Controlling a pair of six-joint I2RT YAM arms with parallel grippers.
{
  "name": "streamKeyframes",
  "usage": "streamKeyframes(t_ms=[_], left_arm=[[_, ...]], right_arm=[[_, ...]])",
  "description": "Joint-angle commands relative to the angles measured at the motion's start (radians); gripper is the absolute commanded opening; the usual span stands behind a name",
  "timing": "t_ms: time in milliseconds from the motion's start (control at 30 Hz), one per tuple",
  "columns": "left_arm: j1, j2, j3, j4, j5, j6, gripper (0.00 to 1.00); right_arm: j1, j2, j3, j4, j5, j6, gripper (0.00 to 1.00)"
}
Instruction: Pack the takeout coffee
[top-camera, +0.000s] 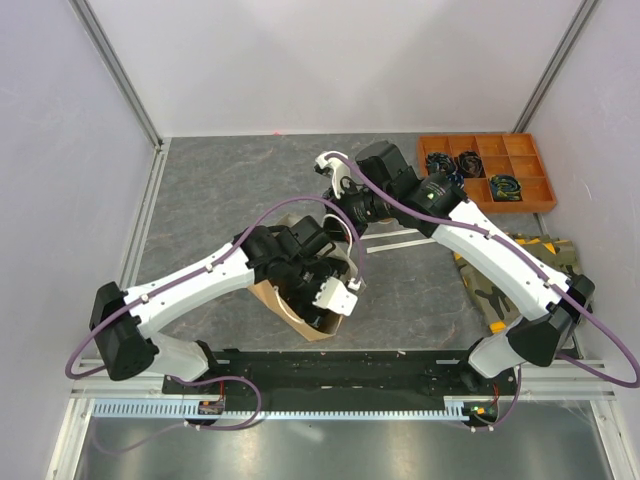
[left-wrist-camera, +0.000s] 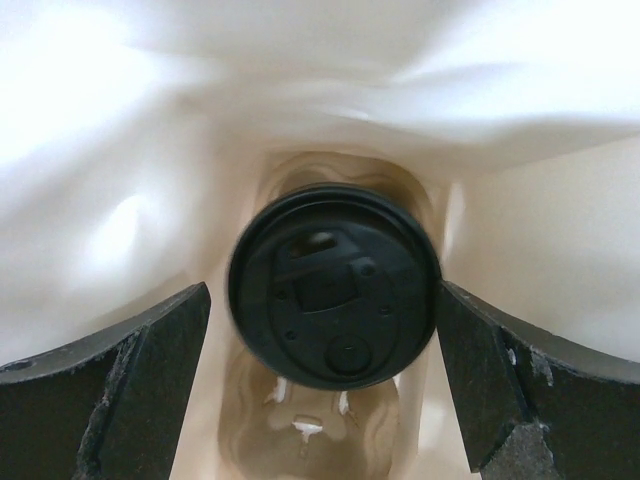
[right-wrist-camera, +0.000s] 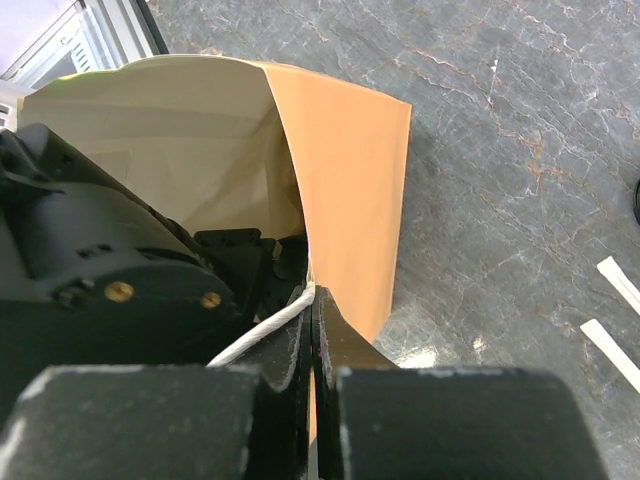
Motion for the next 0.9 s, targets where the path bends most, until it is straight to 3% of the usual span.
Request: streamKeyframes(t_ms=[0,867], left_arm=[[0.009,-0.055,0.006,0.001,0.01,-0.015,1.0],[0.034,-0.076,0.049,-0.078,0.148,0.079,1.0]], right_arm=[[0.003,-0.034,0.031,0.022,-0.015,-0.012,0.0],[0.004,-0.025,0.059,0.002,0.035,-0.073,0.0]])
